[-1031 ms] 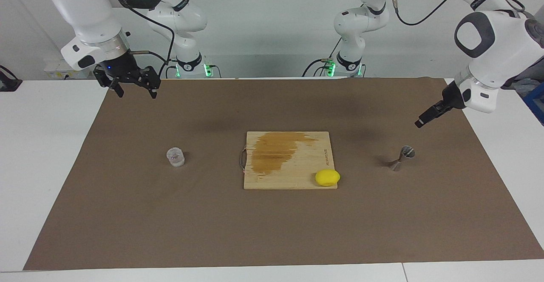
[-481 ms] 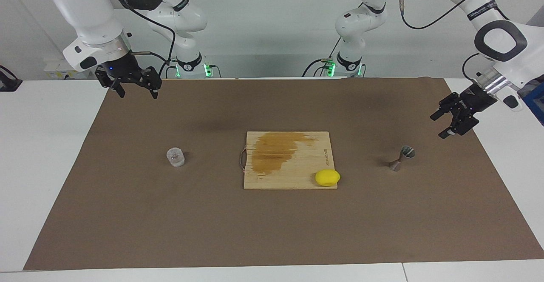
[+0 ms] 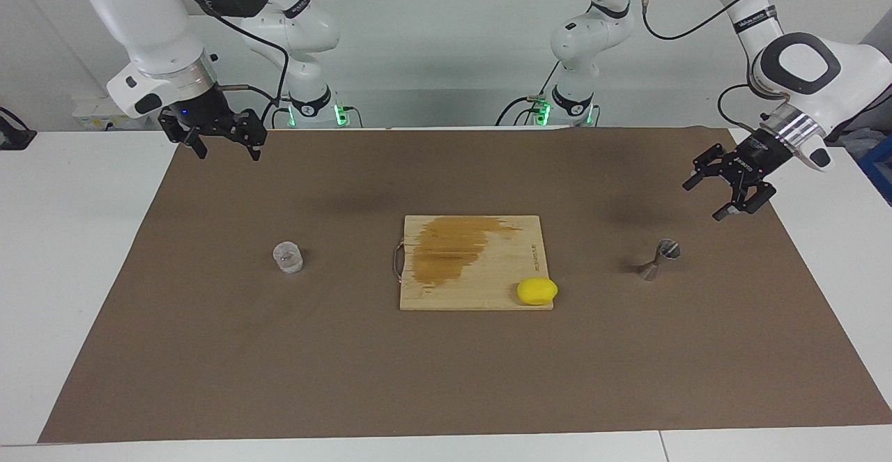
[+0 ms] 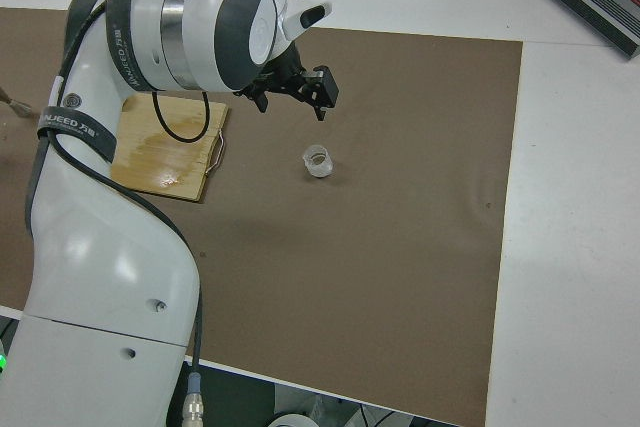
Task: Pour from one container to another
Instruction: 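Open the left gripper and move it toward the small metal cup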
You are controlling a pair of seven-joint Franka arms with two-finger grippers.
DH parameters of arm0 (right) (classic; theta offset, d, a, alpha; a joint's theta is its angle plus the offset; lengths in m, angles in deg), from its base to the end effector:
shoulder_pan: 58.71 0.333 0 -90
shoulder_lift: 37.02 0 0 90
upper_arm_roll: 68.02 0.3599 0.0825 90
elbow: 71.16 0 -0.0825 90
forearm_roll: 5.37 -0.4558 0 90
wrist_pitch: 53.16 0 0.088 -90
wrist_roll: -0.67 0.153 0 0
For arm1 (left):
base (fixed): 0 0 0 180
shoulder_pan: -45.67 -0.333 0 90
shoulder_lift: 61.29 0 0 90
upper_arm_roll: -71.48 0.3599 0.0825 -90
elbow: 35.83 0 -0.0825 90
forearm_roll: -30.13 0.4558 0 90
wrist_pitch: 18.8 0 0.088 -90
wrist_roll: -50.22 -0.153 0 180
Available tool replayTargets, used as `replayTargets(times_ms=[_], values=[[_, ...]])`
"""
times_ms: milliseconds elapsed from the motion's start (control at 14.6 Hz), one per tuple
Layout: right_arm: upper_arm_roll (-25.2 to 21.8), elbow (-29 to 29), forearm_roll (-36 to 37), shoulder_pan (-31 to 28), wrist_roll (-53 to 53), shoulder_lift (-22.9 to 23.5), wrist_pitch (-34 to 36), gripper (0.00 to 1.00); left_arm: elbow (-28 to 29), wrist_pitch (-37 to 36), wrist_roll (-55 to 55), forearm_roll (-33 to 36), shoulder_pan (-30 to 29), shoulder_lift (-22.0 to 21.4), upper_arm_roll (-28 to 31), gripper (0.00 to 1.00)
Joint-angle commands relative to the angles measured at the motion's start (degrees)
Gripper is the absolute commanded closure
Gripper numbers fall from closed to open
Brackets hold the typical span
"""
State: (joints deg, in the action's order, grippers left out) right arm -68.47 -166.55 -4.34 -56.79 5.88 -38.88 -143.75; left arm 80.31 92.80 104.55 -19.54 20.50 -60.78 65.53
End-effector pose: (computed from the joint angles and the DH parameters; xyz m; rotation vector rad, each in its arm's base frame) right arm 0.6107 0.0129 0.5924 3.1183 -0.1008 -0.0783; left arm 0.6145 0.1257 0.4360 1.6116 1.7586 -0.3980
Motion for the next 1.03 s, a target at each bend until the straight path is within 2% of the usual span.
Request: replayTargets(times_ms=[0,137,687,962], values=[[0.0,-2.5,-0.9,-0.1,0.7,-2.0,-1.3,0.01,2.7,2.0,2.5,-5.6,-1.8,-0.2,-0.3,0.0],[0.1,-3.0,-0.9,-0.1,0.7,-2.3,-1.5,0.01,3.1,2.0,3.1,-9.7,-4.1,1.8,-0.3,0.0],[0.1,-3.5,-0.9,-0.1,0.7,-2.4,-1.8,0.01,4.8,3.6,2.3,-20.7,-5.5,8.3,-0.3,0.0],[0.1,-3.6,-0.9,-0.1,0.6,-2.4,-1.9,0.01,7.3,5.4,-4.4,-27.9,-5.0,9.4,-0.4,0.0]])
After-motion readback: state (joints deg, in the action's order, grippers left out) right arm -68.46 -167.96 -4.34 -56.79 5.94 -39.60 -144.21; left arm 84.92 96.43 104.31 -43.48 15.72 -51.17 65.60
